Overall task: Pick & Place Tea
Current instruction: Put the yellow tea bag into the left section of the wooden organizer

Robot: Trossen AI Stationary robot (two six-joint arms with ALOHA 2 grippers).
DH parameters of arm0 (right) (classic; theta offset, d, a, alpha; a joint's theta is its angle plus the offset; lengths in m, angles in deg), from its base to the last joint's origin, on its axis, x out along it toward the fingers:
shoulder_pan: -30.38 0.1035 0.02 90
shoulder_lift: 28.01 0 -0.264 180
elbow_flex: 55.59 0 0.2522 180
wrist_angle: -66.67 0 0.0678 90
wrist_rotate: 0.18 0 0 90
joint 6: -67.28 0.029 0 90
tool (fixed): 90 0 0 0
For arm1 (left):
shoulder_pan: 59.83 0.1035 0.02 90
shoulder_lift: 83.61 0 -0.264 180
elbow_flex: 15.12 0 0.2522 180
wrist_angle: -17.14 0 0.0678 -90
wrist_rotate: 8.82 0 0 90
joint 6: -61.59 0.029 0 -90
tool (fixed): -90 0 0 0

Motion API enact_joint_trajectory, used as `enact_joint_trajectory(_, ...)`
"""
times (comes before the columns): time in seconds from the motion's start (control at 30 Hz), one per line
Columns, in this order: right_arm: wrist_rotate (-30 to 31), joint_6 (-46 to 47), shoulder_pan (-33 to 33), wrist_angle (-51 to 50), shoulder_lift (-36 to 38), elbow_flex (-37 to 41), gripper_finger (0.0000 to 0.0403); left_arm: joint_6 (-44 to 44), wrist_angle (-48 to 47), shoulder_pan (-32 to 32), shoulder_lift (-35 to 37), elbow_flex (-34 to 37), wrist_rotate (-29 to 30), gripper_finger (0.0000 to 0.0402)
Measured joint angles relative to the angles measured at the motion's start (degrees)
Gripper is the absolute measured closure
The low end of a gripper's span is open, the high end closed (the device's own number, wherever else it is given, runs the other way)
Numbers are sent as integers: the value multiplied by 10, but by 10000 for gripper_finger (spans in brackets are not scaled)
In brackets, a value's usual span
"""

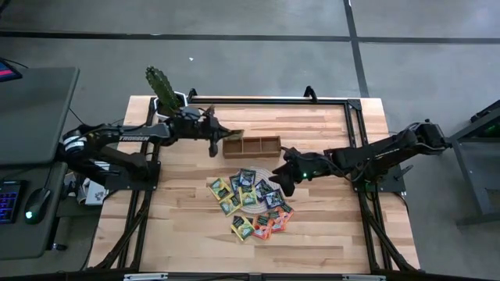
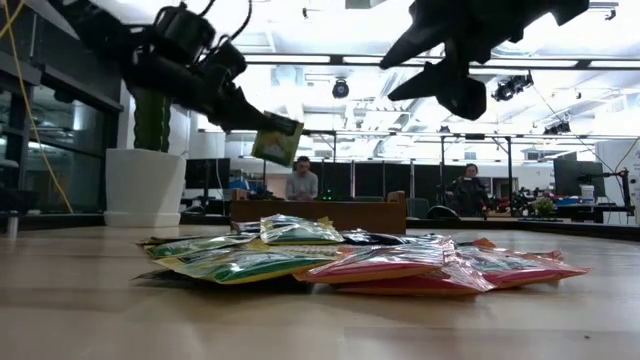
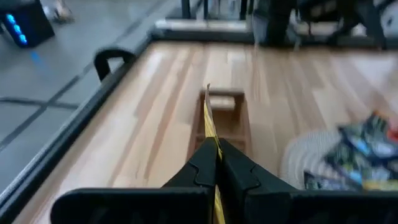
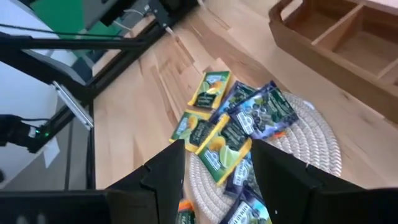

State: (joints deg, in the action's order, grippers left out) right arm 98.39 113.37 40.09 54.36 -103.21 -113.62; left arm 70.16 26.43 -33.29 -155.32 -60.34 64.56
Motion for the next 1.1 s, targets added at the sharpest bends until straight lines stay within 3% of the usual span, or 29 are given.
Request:
enact_joint_trajectory(0.23,10,0,0,2,0,0,222,-68,147,56,1,79,-62,401)
enact_joint_trajectory(0.43,20,0,0,7,0,0,222,-59,148,57,-2,82,-79,401)
enact_joint_trajectory(0.57,30,-6,-1,11,0,0,222,-58,144,57,-42,83,-85,401)
enact_joint_trajectory(0.77,31,-11,-1,25,0,0,222,-74,232,57,-96,82,-84,401)
enact_joint_trajectory(1.1,31,-11,-1,27,0,0,222,-91,245,57,-141,82,-85,401)
